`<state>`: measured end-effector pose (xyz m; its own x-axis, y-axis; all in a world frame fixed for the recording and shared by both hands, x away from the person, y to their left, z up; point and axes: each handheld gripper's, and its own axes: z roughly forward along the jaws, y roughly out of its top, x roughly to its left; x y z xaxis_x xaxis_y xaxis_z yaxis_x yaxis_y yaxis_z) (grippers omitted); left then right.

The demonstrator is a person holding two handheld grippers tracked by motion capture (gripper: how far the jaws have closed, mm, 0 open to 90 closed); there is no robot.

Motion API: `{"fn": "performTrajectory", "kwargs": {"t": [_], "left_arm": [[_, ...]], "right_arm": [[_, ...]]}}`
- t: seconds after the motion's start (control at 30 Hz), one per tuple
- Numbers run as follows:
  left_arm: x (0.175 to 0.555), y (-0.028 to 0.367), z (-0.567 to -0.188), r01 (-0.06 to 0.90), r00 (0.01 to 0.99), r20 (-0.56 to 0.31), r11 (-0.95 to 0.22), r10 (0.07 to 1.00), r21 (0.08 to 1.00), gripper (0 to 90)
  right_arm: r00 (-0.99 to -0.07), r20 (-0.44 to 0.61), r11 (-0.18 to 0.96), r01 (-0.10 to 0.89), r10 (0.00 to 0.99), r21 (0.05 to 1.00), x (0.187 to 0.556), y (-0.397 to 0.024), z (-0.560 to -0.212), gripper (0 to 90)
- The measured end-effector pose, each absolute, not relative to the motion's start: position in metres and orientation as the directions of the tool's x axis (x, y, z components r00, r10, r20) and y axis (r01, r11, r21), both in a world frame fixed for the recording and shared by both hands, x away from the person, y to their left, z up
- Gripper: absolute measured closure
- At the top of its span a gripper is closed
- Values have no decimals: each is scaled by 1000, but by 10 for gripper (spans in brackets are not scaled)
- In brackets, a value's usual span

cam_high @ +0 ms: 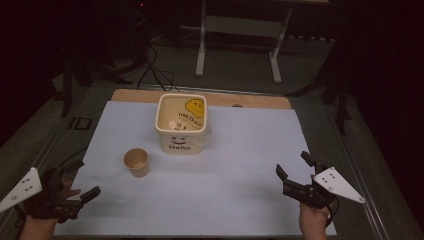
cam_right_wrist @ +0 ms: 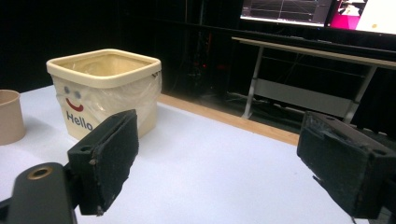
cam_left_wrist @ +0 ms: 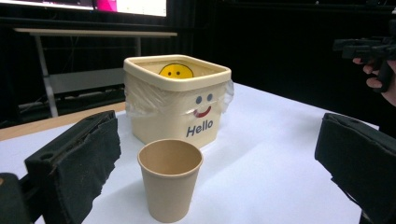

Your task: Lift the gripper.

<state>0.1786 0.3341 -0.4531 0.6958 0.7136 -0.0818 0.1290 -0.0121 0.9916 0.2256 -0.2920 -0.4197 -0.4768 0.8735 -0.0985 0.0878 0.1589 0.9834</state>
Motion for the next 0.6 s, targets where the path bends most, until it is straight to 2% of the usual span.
{"fn": "performTrajectory", "kwargs": {"t": [0.2,0.4,0.6], "left_arm": [[178,333,-437,139,700,-90,-13,708,990,10],[184,329,-418,181,744,-125,-17,656,983,10],[196,331,-394,175,793,-100,-68,600,982,10]], "right_arm": [[-489,-97,154,76,867,985,224,-292,-417,124],[-512,-93,152,74,854,986,226,-290,-415,124],[-526,-74,133,75,847,988,225,-292,-412,124]]}}
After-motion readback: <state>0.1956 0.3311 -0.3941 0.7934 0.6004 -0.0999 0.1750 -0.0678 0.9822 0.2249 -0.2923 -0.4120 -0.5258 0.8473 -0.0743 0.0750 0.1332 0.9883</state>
